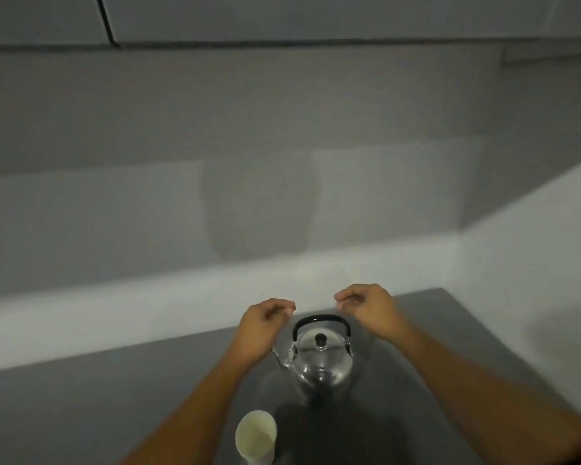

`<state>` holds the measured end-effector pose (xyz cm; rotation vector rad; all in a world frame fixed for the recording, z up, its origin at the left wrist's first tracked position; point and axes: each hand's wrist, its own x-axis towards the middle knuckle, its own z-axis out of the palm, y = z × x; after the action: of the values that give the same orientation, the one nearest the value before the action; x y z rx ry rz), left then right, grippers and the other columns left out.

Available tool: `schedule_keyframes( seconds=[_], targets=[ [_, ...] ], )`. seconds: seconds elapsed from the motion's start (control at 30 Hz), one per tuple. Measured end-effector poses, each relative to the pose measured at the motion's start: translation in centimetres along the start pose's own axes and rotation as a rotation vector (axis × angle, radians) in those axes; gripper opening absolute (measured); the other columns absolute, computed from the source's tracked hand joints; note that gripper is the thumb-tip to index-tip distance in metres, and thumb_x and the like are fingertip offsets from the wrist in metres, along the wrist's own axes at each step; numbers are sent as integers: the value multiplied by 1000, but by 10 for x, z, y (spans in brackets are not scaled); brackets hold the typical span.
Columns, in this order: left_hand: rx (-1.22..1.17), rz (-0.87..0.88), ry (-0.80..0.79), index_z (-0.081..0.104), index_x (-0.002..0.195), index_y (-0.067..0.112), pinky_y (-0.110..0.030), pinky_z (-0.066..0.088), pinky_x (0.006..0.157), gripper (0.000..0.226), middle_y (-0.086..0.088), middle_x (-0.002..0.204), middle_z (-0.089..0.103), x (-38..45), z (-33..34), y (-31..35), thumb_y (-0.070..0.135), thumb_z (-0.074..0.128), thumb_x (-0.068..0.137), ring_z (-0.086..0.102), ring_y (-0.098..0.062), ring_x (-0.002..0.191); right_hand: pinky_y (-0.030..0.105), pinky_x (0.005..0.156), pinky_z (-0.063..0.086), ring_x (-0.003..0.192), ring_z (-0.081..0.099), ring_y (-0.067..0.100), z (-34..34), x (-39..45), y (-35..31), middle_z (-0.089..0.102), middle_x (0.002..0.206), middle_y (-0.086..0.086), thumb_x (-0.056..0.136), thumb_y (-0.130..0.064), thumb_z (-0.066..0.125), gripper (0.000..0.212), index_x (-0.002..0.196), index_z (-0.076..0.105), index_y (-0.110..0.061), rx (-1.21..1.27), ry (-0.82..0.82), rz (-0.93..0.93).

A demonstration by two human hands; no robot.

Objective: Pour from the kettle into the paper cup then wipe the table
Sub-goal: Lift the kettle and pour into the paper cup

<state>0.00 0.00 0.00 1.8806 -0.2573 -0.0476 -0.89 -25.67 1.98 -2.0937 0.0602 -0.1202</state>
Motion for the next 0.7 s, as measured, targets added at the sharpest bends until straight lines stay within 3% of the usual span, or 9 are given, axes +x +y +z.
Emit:
schedule_keyframes(
  seconds=[0.17, 0.27, 0.33, 0.43, 0.57, 0.7],
  targets=[
    [36, -81, 5, 75, 116, 11, -2, 47, 81, 21, 5, 108, 76, 18, 25, -27, 6, 65, 98, 68, 3, 98, 15, 82, 55, 83, 74, 3, 16, 20, 33, 78, 85, -9, 83, -14, 83, 18, 97, 78, -22, -26, -114, 33],
    [37, -123, -6, 74, 115, 17, -2, 47, 74, 24, 14, 100, 76, 24, 34, -40, 5, 69, 95, 70, 7, 88, 17, 80, 54, 88, 74, 8, 24, 27, 44, 77, 88, -8, 81, -15, 85, 21, 100, 79, -20, -47, -126, 18],
    [59, -137, -12, 73, 118, 19, -5, 49, 80, 28, 15, 102, 76, 28, 39, -48, 7, 73, 93, 71, 6, 93, 22, 77, 53, 84, 72, 7, 29, 29, 48, 77, 83, -11, 81, -20, 83, 16, 94, 79, -28, -87, -156, -4],
    [82, -147, -4, 72, 122, 14, -26, 53, 99, 32, -1, 113, 77, 31, 45, -59, 5, 75, 91, 72, -14, 108, 28, 71, 51, 75, 70, 12, 34, 30, 54, 76, 78, -6, 84, -30, 80, 4, 84, 77, -32, -144, -188, -55],
    [69, -146, 65, 76, 107, 24, -19, 55, 85, 23, 9, 95, 80, 27, 50, -69, 7, 73, 92, 76, -11, 95, 13, 62, 45, 68, 66, -1, 36, 30, 57, 75, 79, -11, 88, -37, 77, 2, 88, 74, -36, -126, -204, -67],
    [47, -126, 102, 75, 95, 33, -17, 53, 81, 31, 15, 84, 80, 26, 51, -68, 2, 73, 90, 73, 1, 80, 13, 65, 46, 72, 65, 1, 35, 29, 55, 75, 81, -11, 87, -37, 78, 4, 90, 75, -38, -73, -208, -70]
  ],
)
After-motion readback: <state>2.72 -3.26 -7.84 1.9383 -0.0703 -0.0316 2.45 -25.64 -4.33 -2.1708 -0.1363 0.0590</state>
